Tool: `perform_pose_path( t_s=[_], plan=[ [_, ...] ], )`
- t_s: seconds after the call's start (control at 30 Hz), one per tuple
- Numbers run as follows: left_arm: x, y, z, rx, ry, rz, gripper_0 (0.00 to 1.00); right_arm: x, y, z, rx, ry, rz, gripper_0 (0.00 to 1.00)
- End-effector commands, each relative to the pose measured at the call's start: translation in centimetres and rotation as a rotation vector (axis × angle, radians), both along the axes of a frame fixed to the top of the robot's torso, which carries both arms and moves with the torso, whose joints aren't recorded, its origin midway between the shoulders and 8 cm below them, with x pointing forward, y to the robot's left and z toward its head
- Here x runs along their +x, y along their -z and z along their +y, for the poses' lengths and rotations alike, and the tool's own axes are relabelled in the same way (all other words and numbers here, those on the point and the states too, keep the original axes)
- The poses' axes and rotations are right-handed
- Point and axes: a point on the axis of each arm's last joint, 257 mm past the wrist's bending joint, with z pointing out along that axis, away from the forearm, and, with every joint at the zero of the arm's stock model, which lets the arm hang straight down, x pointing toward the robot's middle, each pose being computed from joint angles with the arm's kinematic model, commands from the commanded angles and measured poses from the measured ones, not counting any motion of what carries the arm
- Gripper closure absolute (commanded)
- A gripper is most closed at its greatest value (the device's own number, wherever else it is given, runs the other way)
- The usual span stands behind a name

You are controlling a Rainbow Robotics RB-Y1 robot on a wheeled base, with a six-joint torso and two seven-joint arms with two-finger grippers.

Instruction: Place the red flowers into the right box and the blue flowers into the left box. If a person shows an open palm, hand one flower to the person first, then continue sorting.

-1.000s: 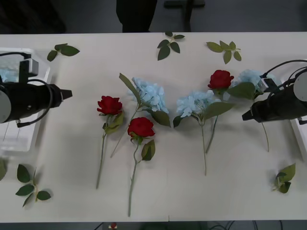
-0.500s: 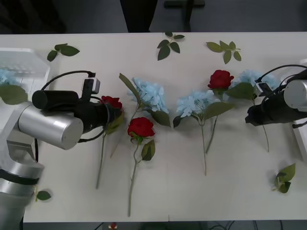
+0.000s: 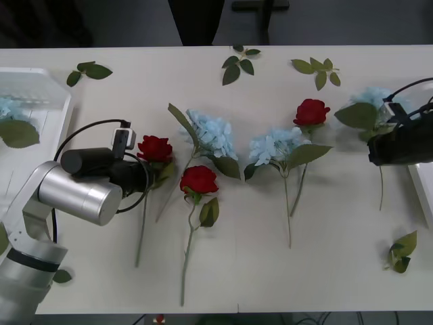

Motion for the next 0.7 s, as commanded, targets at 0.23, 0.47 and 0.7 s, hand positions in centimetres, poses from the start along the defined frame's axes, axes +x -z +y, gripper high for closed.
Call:
perform_pose_path(
  t_s=[0.23, 0.47, 0.7],
  plan=[
    [2.7, -0.9, -2.0, 0.054, 0.023, -0.032, 0.0, -1.8, -14.4, 6.6, 0.234, -0.433, -0.251, 1.0],
    [2.6, -0.3, -1.9, 0.08, 0.026, -0.028, 0.5, -5.5, -20.2, 17.3, 0.604, -0.679, -0.35, 1.0],
    [2.6, -0.3, -1.9, 0.081, 0.03, -0.032, 1.0, -7.0, -24.2, 22.6, 0.688, -0.78, -0.465, 1.0]
  ],
)
